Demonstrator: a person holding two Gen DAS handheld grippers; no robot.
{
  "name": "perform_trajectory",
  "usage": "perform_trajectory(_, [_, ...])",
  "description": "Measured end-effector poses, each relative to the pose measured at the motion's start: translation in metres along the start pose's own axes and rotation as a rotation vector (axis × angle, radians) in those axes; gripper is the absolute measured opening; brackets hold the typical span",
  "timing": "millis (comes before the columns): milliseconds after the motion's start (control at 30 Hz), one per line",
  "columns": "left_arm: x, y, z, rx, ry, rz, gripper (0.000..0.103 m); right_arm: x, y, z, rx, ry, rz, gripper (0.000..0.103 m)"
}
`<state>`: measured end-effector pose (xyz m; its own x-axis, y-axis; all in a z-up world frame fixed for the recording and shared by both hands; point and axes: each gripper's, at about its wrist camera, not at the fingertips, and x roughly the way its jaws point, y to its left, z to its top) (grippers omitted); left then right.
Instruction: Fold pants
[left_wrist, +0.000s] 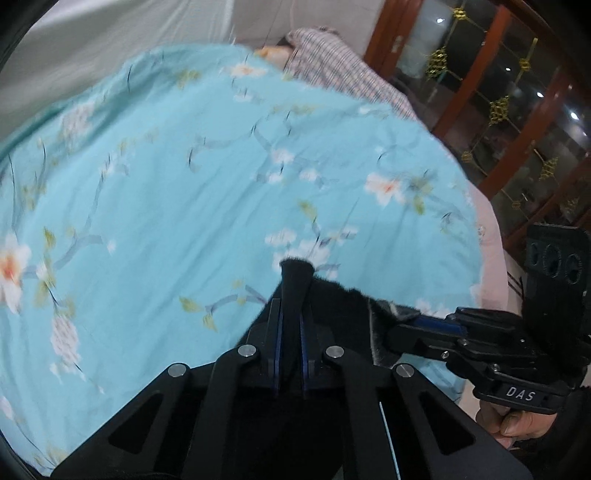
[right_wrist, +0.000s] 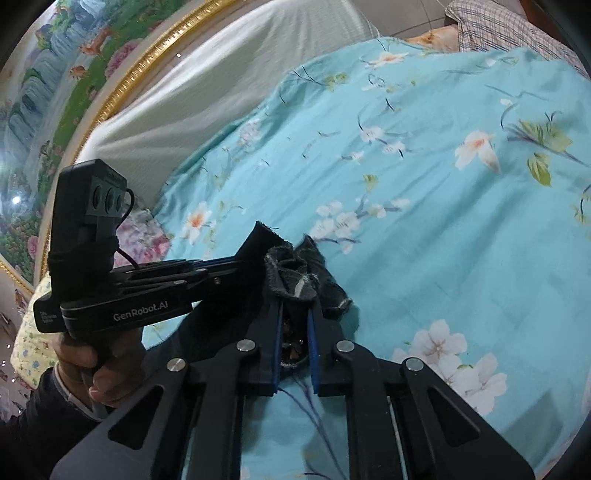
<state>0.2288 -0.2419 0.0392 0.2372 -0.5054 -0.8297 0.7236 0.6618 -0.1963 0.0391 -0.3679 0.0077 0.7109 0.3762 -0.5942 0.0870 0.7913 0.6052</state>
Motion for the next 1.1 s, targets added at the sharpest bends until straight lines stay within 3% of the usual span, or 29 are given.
perform_trajectory(167, [-0.016, -0.007, 0.012, 0.057, -0.026, -0.012, 0.006, -0.017, 0.009, 0.008, 0.003, -0.038, 0.042, 0.012])
perform_trajectory(400, [0.028, -0.020, 0.005, 0.093, 0.039, -0.007, 0.005, 0.000, -0.013, -0.006, 0.043, 0.016, -0.039, 0.012])
perform_trajectory(567, [0.045, -0.025, 0.010, 0.095, 0.040, -0.014, 0.004, -0.008, -0.014, -0.008, 0.021, 0.000, -0.076, 0.006])
perform_trajectory(867, [0.045, -0.016, 0.005, 0.072, 0.042, 0.017, 0.007, -0.005, -0.016, -0.009, 0.007, 0.014, -0.094, 0.007])
perform_trajectory(967, [0.033, -0.012, 0.003, 0.078, 0.044, 0.013, 0.016, -0.004, -0.022, -0.008, 0.054, 0.027, -0.073, 0.015])
perform_trajectory(1067, [0.027, -0.007, 0.000, 0.071, 0.052, 0.011, 0.029, -0.006, -0.021, -0.008, 0.071, 0.040, -0.076, 0.049])
perform_trajectory(1100, [0.025, -0.004, -0.001, 0.067, 0.052, 0.012, 0.037, -0.007, -0.020, -0.009, 0.069, 0.036, -0.072, 0.055])
